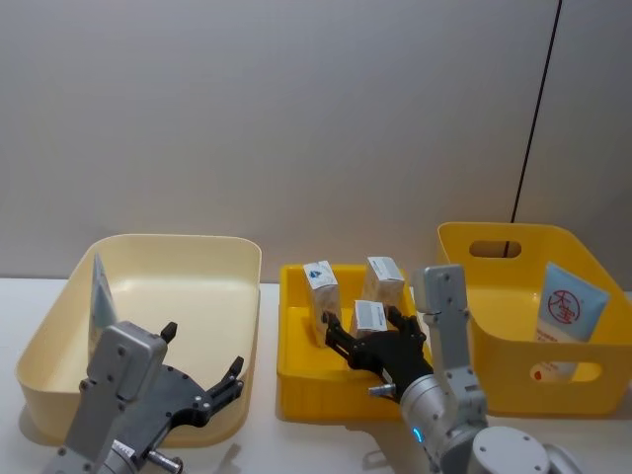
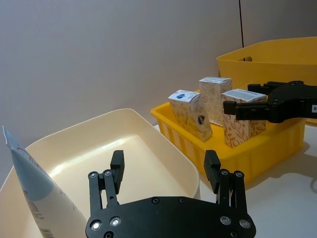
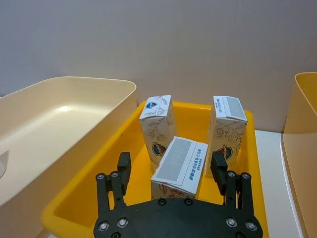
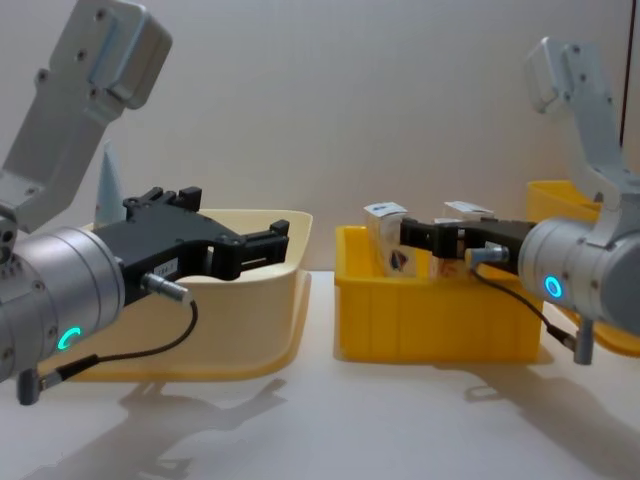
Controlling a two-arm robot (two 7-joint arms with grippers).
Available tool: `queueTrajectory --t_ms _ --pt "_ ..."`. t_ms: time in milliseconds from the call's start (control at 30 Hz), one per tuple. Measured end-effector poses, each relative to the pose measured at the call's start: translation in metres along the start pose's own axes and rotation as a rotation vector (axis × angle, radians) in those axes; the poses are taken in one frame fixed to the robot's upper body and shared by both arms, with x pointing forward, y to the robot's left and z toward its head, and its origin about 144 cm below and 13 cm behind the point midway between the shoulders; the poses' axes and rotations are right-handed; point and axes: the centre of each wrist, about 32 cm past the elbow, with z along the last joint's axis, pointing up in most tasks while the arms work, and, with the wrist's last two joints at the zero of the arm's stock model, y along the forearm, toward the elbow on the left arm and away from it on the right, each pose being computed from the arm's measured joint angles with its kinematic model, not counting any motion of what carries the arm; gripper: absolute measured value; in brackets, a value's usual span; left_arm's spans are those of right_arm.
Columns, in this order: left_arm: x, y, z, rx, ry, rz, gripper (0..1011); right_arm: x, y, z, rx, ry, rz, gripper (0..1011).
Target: Bimanual collaborative sorting of washing and personal care products
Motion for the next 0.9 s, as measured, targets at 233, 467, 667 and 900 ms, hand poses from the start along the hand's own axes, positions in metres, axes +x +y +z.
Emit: queueTrajectory --t_ms 233,467,667,900 --pt "0.0 0.0 0.0 0.0 0.0 0.0 1003 -0.0028 0.0039 -0.0005 -0.007 0.004 -0.002 944" --pt "0.0 0.0 0.0 0.0 0.0 0.0 1003 -0.0041 0.0063 -0.0009 -0.012 0.005 -0.003 758" --pt "0.0 0.0 0.0 0.0 0.0 0.0 1003 -0.0048 0.0074 -0.0012 -0.015 0.006 -0.005 565" --pt "0.0 0.0 0.0 0.0 0.0 0.0 1003 -0.0051 0.008 -0.001 -0.015 0.006 -0.005 452"
